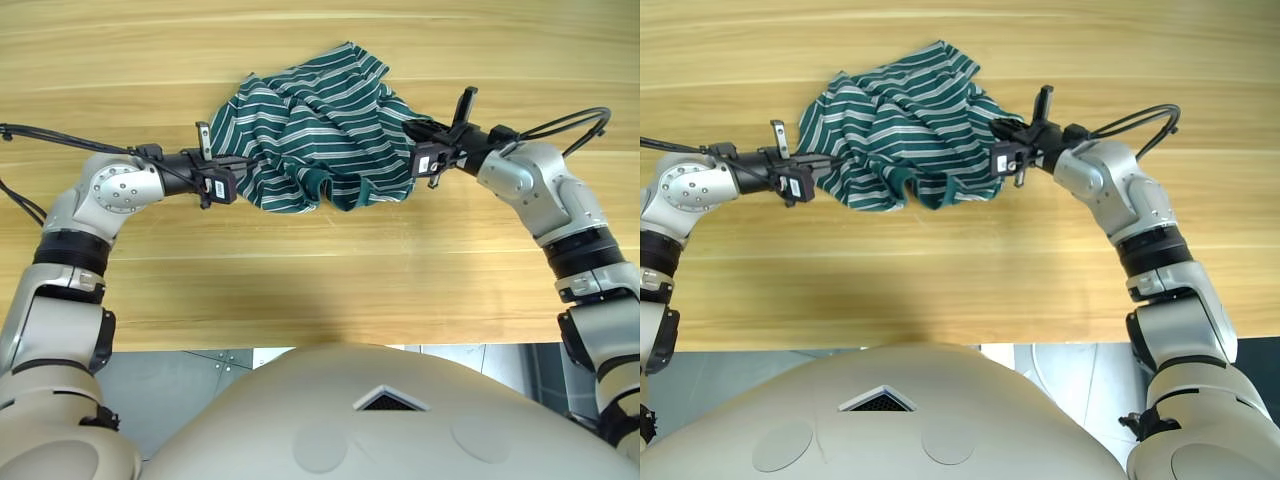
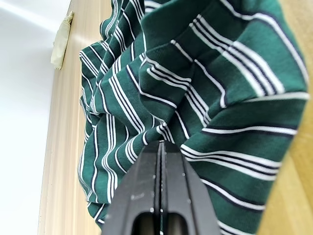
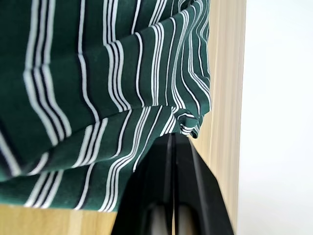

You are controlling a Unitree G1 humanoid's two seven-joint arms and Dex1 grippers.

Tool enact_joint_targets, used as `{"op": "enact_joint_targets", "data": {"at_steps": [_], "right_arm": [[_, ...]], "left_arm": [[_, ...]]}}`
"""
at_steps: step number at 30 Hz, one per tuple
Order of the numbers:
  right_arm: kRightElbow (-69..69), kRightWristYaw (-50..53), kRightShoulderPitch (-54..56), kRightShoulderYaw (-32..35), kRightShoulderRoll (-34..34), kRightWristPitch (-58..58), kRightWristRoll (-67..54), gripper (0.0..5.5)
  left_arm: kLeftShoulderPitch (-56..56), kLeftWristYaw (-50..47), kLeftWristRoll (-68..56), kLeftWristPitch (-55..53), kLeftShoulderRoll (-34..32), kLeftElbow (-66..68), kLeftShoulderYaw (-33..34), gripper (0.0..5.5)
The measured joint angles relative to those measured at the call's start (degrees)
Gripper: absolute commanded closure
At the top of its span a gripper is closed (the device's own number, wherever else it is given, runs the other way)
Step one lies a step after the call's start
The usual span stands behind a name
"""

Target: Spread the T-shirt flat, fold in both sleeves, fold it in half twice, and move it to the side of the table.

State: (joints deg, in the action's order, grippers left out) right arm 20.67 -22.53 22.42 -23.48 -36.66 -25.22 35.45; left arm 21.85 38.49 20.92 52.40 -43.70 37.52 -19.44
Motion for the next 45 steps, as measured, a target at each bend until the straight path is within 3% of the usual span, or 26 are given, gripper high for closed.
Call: {"op": "enact_joint_targets", "data": {"at_steps": [16,26,35,45], "right_arm": [[4.02,-0.06,0.04,-2.85,1.60,0.42,2.65,5.50],[15.34,3.35,7.75,-6.36,4.19,0.51,6.75,5.50],[15.06,3.71,7.49,-6.41,3.66,0.28,6.65,5.50],[11.05,3.18,4.77,-5.60,2.89,0.20,4.60,5.50]], "left_arm": [[0.05,0.02,1.79,-0.36,-0.08,1.04,-0.50,5.49],[6.04,-0.78,7.49,-0.19,0.08,8.68,-5.03,5.49],[8.50,-1.97,8.81,1.25,0.15,11.02,-7.73,5.49],[6.69,-0.84,1.02,3.84,-0.98,7.86,-3.59,5.49]]}}
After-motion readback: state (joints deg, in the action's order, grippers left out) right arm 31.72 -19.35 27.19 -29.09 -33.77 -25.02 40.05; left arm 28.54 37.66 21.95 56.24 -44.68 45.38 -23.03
